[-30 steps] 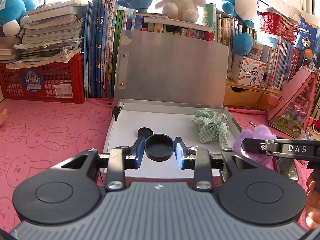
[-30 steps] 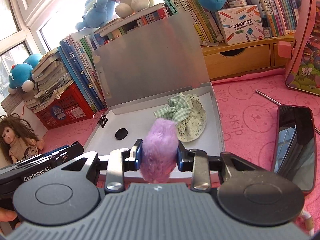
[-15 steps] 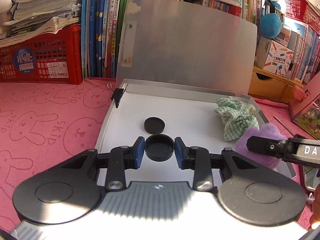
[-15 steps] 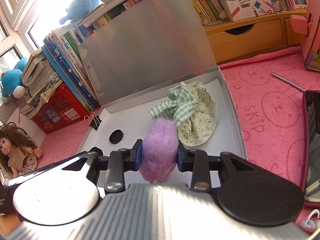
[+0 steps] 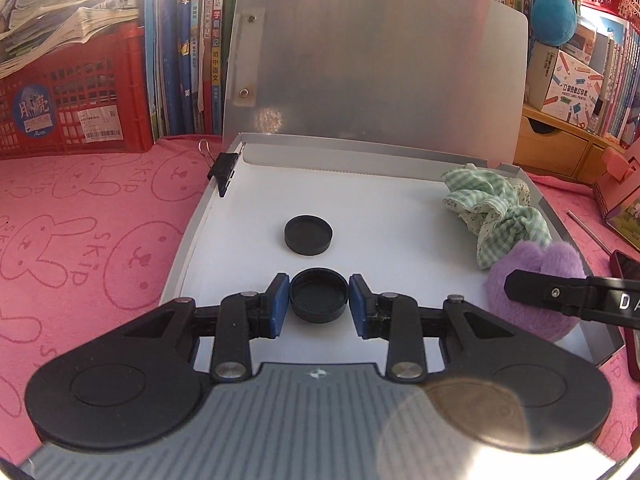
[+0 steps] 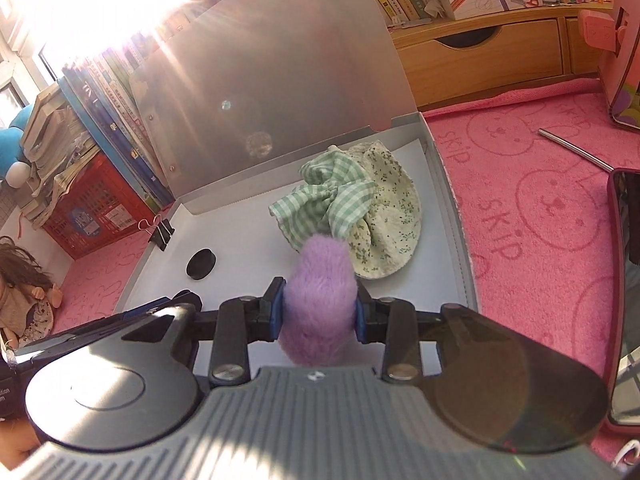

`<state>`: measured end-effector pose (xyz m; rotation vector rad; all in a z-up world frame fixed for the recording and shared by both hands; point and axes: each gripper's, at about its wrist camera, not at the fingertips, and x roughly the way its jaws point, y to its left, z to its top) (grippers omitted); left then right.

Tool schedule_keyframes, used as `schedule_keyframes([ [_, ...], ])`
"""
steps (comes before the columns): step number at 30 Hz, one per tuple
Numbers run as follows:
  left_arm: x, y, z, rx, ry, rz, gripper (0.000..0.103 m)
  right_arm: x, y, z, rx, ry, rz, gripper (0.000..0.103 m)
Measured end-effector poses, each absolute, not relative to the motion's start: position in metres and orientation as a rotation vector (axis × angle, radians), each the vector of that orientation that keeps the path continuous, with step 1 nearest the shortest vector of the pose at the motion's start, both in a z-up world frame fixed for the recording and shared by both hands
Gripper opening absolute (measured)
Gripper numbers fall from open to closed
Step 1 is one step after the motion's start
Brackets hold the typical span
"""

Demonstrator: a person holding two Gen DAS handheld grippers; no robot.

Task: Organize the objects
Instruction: 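Carry the black cap and purple pom-pom with both tools into the box, then open both tools to release the cap and pom-pom inside the box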

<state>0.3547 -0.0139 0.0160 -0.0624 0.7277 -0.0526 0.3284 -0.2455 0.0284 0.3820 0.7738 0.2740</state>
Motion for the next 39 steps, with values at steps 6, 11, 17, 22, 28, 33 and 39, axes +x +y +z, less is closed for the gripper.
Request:
schedule_keyframes([
  [6,0.362,-0.019,0.014,-0.008,0.734,-0.039,0.038,0.338,-0.246,0.024,0.387,0.786,0.265,0.038],
  [11,0.373,-0.019,0.013,0.002,0.734,-0.020,0.038,0.346,-0.246,0.024,0.388,0.785,0.256,0.038],
  [17,0.383,-0.022,0.012,0.023,0.727,-0.012,0.038,0.351,-0.246,0.024,0.398,0.784,0.253,0.038],
  [22,0.389,-0.022,0.013,0.023,0.723,-0.007,0.038,0.354,-0.246,0.024,0.400,0.787,0.252,0.038],
  [28,0.394,-0.020,0.013,0.018,0.724,-0.005,0.038,0.359,-0.246,0.023,0.404,0.787,0.245,0.038],
  [33,0.390,-0.020,0.012,0.047,0.712,-0.031,0.039,0.354,-0.242,0.024,0.392,0.773,0.228,0.053],
  [39,0.380,-0.017,0.018,0.016,0.711,-0.039,0.063,0.344,-0.242,0.035,0.383,0.765,0.225,0.062],
])
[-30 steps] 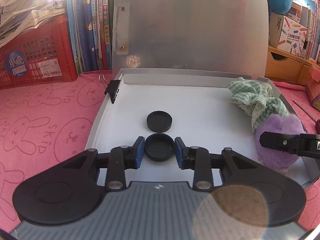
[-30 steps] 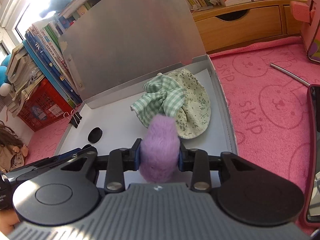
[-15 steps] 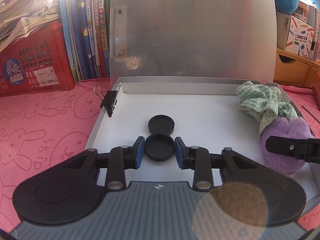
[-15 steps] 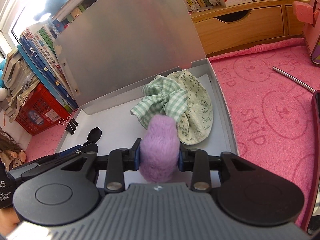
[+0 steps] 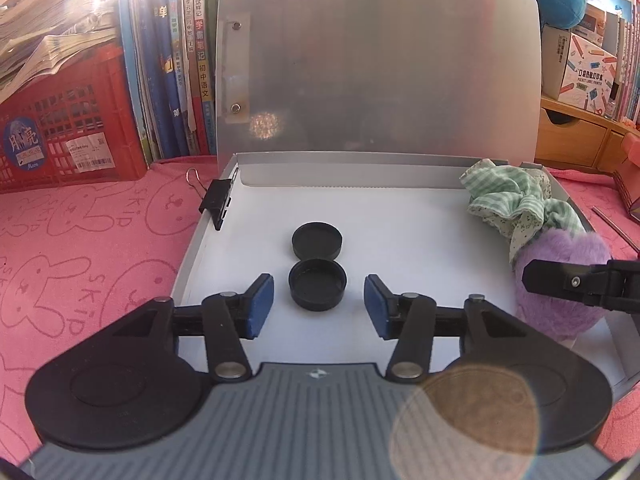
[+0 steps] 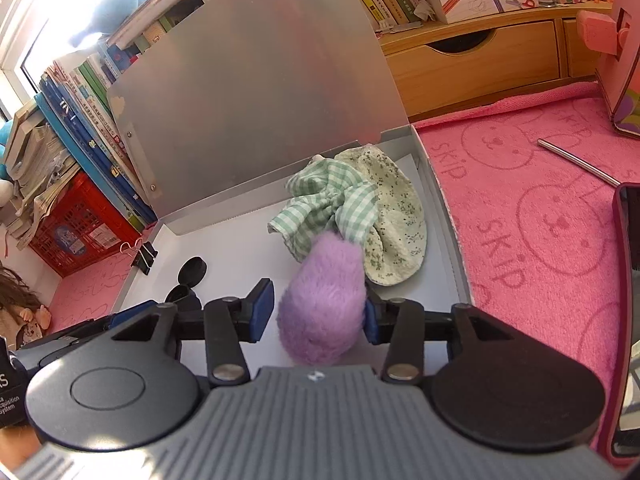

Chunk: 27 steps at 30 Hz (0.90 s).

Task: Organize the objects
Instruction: 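Open both tools to release the cap and pom-pom inside the box, then move both open tools back over the table toward the remaining toys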

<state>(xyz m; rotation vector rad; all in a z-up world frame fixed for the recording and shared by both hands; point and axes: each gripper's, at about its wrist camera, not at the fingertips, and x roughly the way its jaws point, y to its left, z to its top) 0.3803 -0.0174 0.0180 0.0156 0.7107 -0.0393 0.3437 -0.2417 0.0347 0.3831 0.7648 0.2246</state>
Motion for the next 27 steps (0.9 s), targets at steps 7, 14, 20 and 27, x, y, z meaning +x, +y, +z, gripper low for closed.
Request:
schedule_keyframes([
  [7,0.355,-0.018,0.040,0.032,0.661,-0.059,0.077,0.323,-0.247,0.057,0.346,0.726,0.225,0.076],
  [14,0.310,-0.015,0.063,0.014,0.626,-0.130,0.078,0.287,-0.258,0.077,0.340,0.677,0.254,0.083],
  [20,0.254,-0.015,0.078,0.023,0.584,-0.186,0.079,0.241,-0.259,0.092,0.268,0.619,0.305,0.085],
  [27,0.174,-0.010,0.078,-0.040,0.506,-0.222,0.084,0.185,-0.269,0.099,0.270,0.549,0.356,0.088],
])
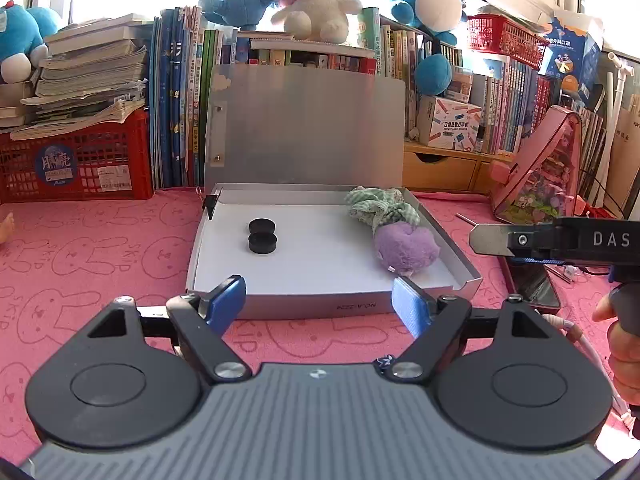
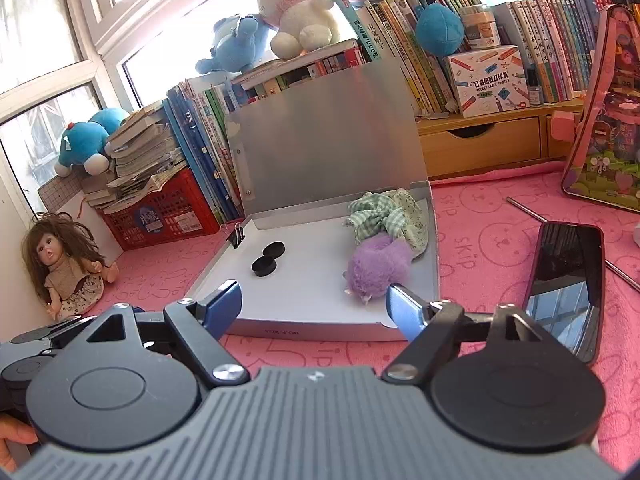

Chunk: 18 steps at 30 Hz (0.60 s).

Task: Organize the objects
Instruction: 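Move both open tools back over the table toward the remaining toys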

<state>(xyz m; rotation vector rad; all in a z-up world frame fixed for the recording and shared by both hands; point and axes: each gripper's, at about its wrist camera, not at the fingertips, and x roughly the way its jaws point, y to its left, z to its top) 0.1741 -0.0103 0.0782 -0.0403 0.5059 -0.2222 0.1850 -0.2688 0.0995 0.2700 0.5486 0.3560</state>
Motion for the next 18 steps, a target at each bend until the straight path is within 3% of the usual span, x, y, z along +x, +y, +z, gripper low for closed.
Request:
schedule_keyframes([
  [18,0.047,-0.008,0.035,0.072,0.405,-0.254,0.087,0.084,-0.262,0.044,0.108,0.496,0.269,0.091],
])
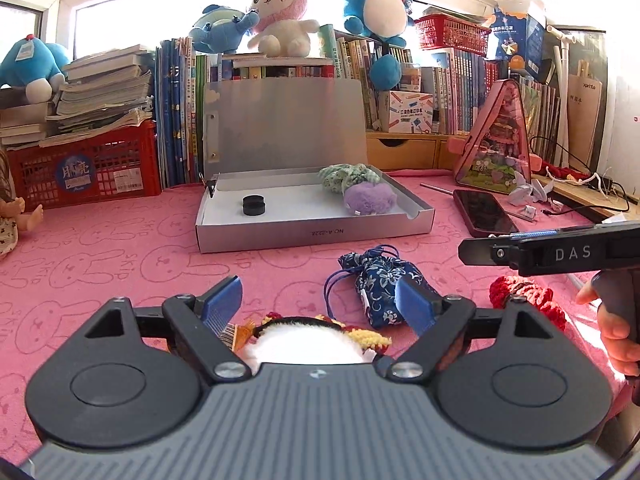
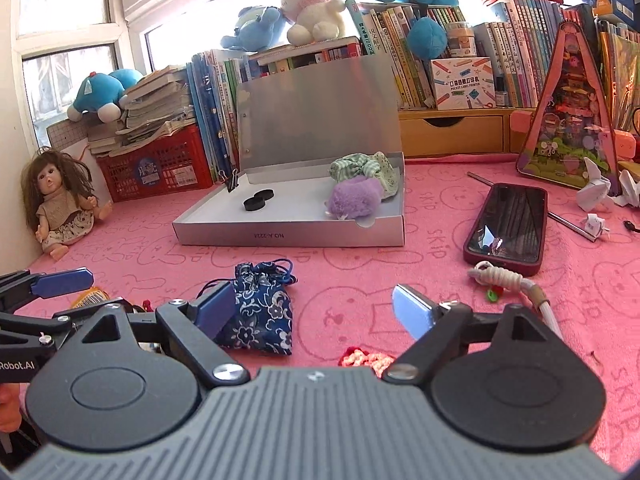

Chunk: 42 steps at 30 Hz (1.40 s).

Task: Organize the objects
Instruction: 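Move both open tools back over the table toward the remaining toys, then grasp the red knitted item with right tool while left grasps the white fluffy plush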

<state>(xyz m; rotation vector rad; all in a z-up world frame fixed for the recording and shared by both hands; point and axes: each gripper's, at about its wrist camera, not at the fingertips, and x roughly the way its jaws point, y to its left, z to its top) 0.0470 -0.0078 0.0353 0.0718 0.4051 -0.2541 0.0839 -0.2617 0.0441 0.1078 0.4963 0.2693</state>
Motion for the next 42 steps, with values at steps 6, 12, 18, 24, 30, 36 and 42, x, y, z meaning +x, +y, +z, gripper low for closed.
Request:
schedule_keyframes([
  [6,0.027,-0.006,0.025,0.106,0.351,-0.231,0.088,0.061,-0.255,0.028,0.037,0.461,0.200,0.092],
  [12,0.012,-0.004,0.016,0.052,0.329,-0.223,0.088,0.049,-0.257,0.012,0.058,0.449,0.172,0.092],
  [18,0.009,-0.011,0.005,0.107,0.338,-0.197,0.088,0.050,-0.259,0.012,0.075,0.448,0.165,0.092],
  [24,0.009,-0.015,0.002,0.097,0.343,-0.209,0.088,0.049,-0.259,0.011,0.078,0.440,0.164,0.092],
  [30,0.006,-0.017,0.007,0.089,0.324,-0.231,0.073,0.044,-0.261,0.011,0.077,0.401,0.177,0.089],
  [36,0.017,-0.017,0.004,0.062,0.383,-0.205,0.063,0.040,-0.263,0.009,0.090,0.376,0.185,0.071],
  [42,0.027,-0.012,0.000,0.052,0.430,-0.174,0.064,0.039,-0.261,0.009,0.074,0.362,0.196,0.062],
])
